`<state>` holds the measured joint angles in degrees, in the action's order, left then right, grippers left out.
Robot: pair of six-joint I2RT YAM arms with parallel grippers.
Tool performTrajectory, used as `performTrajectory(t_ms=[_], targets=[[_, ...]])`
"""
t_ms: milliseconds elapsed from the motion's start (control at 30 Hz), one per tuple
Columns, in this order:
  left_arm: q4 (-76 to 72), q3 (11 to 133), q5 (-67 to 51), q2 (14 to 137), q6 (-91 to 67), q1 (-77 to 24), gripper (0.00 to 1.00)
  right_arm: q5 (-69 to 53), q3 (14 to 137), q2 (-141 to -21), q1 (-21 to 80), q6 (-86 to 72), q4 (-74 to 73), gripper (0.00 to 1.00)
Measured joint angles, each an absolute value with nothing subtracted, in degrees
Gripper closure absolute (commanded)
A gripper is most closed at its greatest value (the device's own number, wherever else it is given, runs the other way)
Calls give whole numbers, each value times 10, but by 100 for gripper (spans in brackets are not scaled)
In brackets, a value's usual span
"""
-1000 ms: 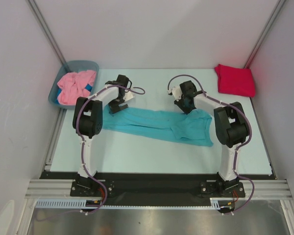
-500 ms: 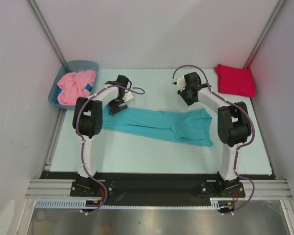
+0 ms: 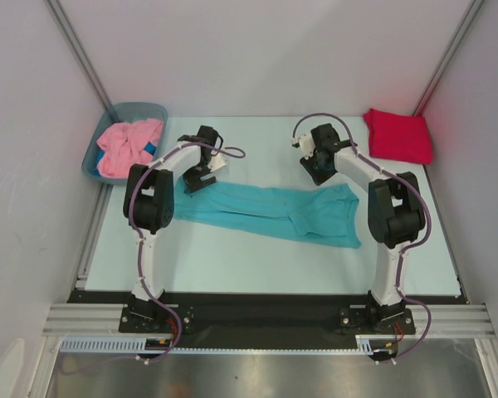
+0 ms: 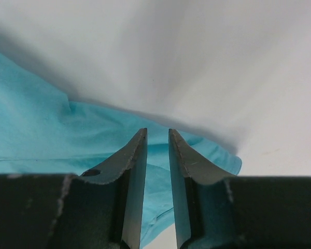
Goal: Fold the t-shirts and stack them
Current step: Fold the tshirt
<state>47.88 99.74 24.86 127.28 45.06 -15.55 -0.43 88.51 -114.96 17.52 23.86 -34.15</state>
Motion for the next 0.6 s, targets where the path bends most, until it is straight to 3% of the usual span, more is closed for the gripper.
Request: performTrajectory(t_ms=[467, 600], targets=[[486, 1012, 248, 1284, 450, -156, 1, -7, 885, -1183, 160, 220, -372, 69], [488, 1015, 248, 1287, 449, -155, 1, -8, 884, -1183, 158, 212, -376, 64]])
